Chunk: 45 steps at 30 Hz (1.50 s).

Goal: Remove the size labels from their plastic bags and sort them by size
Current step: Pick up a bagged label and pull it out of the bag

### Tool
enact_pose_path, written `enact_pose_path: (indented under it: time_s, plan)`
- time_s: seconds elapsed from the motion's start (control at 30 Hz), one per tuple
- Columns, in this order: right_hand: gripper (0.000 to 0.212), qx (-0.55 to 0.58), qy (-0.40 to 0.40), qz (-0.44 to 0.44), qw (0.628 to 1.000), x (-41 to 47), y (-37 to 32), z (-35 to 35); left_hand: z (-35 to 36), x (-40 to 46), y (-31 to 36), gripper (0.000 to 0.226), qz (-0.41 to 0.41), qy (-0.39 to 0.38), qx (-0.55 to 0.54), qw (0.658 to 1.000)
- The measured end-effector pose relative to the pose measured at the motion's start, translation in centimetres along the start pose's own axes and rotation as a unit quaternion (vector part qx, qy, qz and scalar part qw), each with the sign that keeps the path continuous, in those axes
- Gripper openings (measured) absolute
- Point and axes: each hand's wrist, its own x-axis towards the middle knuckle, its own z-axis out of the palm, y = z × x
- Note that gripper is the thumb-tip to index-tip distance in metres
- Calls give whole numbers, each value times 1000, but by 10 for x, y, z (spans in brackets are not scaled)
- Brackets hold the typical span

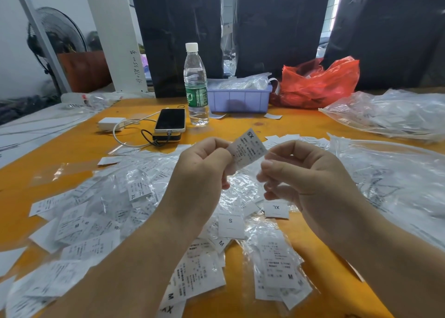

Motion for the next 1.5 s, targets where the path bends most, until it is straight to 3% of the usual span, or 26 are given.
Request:
enact_pose_path:
  time_s: [0.2, 0.33, 0.47, 0.63, 0.8, 0.97, 1.03, 1.17, 1.5]
  plan:
    - [20, 21, -3, -11, 1000, 0, -2, -2, -3, 1, 4, 33, 0, 11, 14, 1000]
    - [29, 24, -14, -13, 1000, 0, -2, -2, -3, 0, 4, 28, 26, 4, 104, 994]
    - [23, 18, -25, -28, 999, 0, -1, -3, -4, 0, 5, 36, 26, 19, 130, 991]
    - [21, -10, -26, -39, 999, -1, -2, -3, -5, -1, 4, 30, 31, 26, 127, 991]
    - [16, -16, -22, -36, 999, 0, -2, -4, -3, -4, 7, 34, 70, -19, 114, 991]
    - [15, -15, -37, -40, 998, -1, -3, -1, 2, -7, 7, 14, 51, -59, 39, 996]
    - [4, -15, -38, -40, 998, -1, -2, -2, 3, -7, 7, 12, 51, -58, 24, 997]
    - [2, -21, -21, -42, 999, -1, -2, -2, 0, -4, 6, 4, 39, -38, 8, 998]
    - [19, -25, -9, -38, 999, -1, -2, 0, -1, -4, 8, 12, 23, -75, -48, 996]
